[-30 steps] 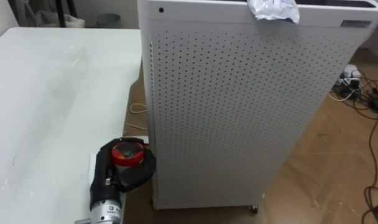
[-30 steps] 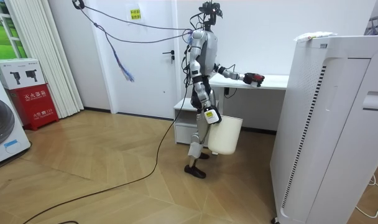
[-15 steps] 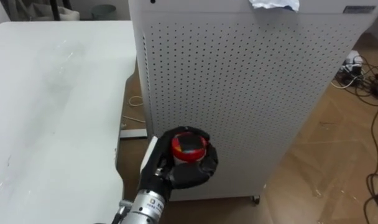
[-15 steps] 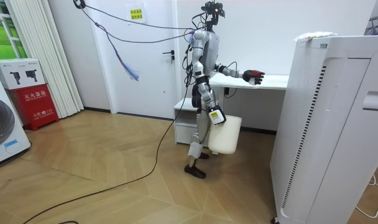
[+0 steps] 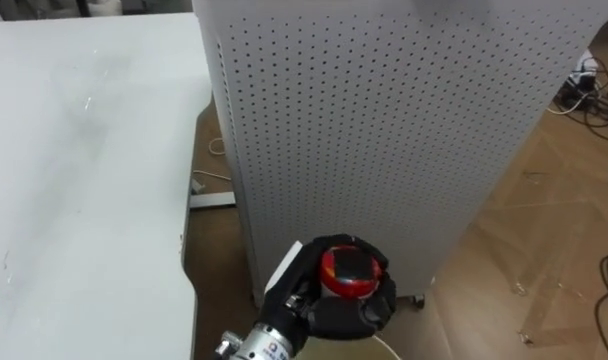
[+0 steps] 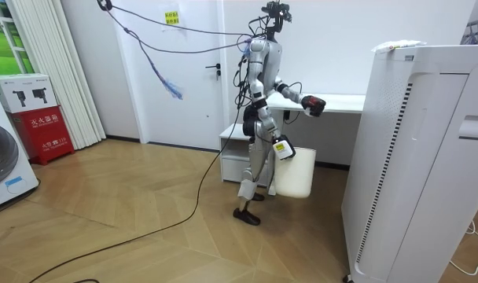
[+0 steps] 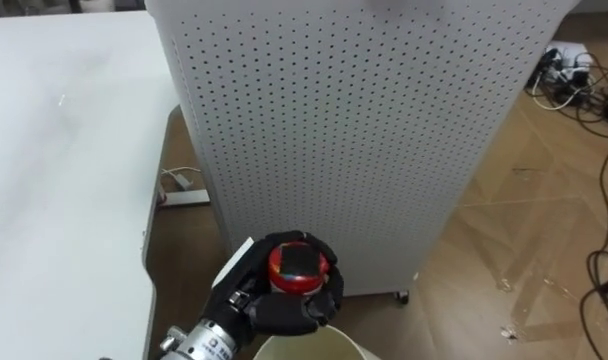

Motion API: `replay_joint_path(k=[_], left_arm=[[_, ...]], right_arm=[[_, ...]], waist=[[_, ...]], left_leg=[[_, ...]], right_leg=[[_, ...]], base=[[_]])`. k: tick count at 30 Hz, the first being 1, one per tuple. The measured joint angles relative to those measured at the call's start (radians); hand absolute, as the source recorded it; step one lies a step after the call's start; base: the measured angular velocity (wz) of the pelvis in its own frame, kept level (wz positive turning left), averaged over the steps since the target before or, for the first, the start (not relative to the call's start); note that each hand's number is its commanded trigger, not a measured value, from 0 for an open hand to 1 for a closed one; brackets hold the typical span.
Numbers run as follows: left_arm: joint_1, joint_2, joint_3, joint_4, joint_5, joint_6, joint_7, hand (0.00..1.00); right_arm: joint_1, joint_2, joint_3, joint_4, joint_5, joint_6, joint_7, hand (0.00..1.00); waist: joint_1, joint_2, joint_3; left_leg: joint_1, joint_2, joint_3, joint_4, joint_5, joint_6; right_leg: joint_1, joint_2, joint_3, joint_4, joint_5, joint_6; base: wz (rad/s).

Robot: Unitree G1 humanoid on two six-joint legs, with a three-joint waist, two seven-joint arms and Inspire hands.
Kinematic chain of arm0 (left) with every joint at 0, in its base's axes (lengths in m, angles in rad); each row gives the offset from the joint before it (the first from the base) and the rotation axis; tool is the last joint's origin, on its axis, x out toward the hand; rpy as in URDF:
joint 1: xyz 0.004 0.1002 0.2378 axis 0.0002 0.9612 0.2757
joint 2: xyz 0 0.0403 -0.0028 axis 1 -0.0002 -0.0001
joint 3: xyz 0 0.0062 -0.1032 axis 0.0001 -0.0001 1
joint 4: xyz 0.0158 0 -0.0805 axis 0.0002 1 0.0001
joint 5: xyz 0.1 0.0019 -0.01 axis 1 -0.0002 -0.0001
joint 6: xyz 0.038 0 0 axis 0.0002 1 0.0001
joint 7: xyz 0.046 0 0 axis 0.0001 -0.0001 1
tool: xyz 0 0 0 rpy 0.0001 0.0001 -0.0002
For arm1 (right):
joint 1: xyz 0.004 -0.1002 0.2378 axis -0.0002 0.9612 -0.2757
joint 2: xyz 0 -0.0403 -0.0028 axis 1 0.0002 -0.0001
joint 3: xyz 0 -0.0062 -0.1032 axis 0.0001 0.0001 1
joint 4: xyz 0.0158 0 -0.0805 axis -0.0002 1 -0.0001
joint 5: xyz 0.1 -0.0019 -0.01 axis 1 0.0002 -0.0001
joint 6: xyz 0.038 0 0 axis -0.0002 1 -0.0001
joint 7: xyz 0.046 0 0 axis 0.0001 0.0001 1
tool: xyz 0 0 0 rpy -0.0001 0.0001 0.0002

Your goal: Pick garbage

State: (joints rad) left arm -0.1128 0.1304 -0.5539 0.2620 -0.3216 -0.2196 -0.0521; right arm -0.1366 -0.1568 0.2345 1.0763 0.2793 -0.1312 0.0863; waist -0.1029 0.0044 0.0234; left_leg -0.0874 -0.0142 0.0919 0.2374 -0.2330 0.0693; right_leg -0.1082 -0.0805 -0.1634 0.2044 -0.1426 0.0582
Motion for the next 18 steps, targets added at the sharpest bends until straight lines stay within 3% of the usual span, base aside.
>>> replay_joint_path(k=[4, 16, 18], left_arm=[[0.001, 0.012, -0.011, 0.040, 0.000, 0.001, -0.009, 1.00], [0.007, 0.015, -0.008, 0.197, -0.001, 0.003, -0.042, 1.00], [0.010, 0.016, -0.014, 0.226, -0.001, 0.003, -0.043, 0.52]], right_arm=[[-0.011, -0.003, 0.000, 0.000, 0.014, -0.004, -0.004, 1.00], [-0.024, -0.003, -0.003, 0.019, 0.029, -0.006, -0.009, 1.00], [-0.025, -0.003, -0.003, 0.020, 0.030, -0.006, -0.012, 1.00]], waist=[[0.001, 0.005, 0.0012], [0.004, 0.013, 0.0016], [0.003, 0.014, 0.0020]], left_leg=[[0.000, 0.001, 0.000, 0.000, 0.000, 0.000], [-0.042, 0.002, -0.004, 0.000, 0.001, -0.001], [-0.042, 0.002, -0.006, 0.000, 0.001, -0.001]], right_leg=[[0.000, 0.001, 0.000, -0.001, 0.000, 0.000], [-0.059, 0.002, -0.004, 0.022, -0.002, -0.003], [-0.062, 0.001, -0.005, 0.023, -0.002, -0.003]], base=[[0.00], [-0.03], [-0.10]])
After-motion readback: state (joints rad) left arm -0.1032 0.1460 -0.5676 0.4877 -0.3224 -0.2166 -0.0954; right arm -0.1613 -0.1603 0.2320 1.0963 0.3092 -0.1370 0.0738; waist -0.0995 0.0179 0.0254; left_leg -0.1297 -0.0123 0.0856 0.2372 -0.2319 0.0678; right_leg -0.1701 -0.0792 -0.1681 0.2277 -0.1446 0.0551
